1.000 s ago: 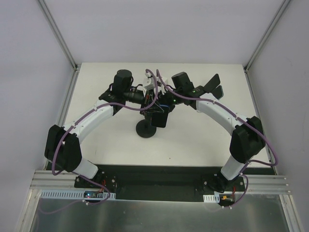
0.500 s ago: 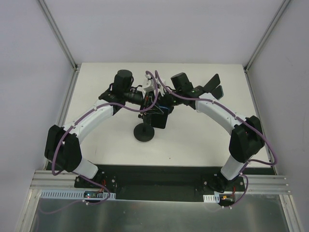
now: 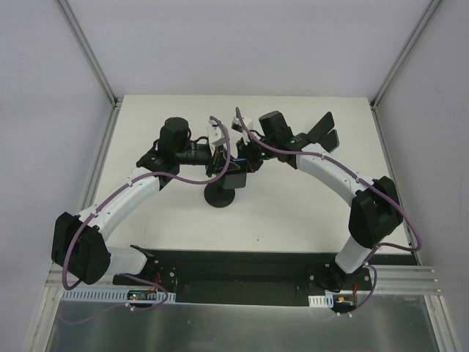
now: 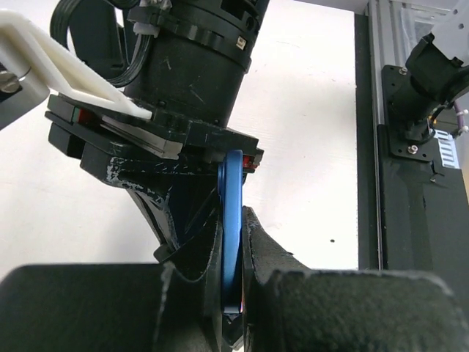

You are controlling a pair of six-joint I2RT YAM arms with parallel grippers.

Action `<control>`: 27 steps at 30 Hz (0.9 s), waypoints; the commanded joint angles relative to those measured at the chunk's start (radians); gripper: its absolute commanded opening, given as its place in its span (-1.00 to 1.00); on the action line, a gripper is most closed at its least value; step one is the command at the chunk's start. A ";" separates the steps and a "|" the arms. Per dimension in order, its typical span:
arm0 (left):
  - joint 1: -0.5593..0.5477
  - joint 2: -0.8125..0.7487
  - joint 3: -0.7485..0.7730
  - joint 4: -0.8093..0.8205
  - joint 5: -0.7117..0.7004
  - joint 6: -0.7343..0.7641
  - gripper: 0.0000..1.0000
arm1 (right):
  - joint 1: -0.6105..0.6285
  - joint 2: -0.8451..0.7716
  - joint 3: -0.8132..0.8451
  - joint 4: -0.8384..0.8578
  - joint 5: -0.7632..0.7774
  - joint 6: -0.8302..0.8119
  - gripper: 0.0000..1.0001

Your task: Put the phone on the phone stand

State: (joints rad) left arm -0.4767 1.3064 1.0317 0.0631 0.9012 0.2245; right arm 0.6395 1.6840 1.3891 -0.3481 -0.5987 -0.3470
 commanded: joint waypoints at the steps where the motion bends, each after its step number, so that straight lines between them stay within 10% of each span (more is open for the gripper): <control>1: 0.043 -0.056 -0.024 0.098 -0.287 0.017 -1.00 | -0.006 -0.116 -0.001 -0.003 0.055 0.063 -0.99; 7: 0.000 -0.148 -0.151 0.279 -0.690 -0.033 -1.00 | 0.147 -0.181 -0.053 0.029 0.852 0.330 -0.99; 13: -0.072 -0.130 -0.252 0.481 -0.962 -0.083 -1.00 | 0.336 -0.172 -0.076 0.052 1.259 0.653 -0.99; 23: -0.106 -0.075 -0.297 0.587 -0.855 -0.050 -1.00 | 0.450 -0.250 -0.162 0.167 1.184 0.708 -0.92; 27: -0.091 -0.075 -0.302 0.592 -0.757 -0.076 -1.00 | 0.448 -0.446 -0.283 0.230 0.863 0.498 0.33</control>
State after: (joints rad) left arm -0.6201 1.2015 0.7261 0.5468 0.2539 0.1162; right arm 1.0142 1.4700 1.1454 -0.1967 0.5945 0.2615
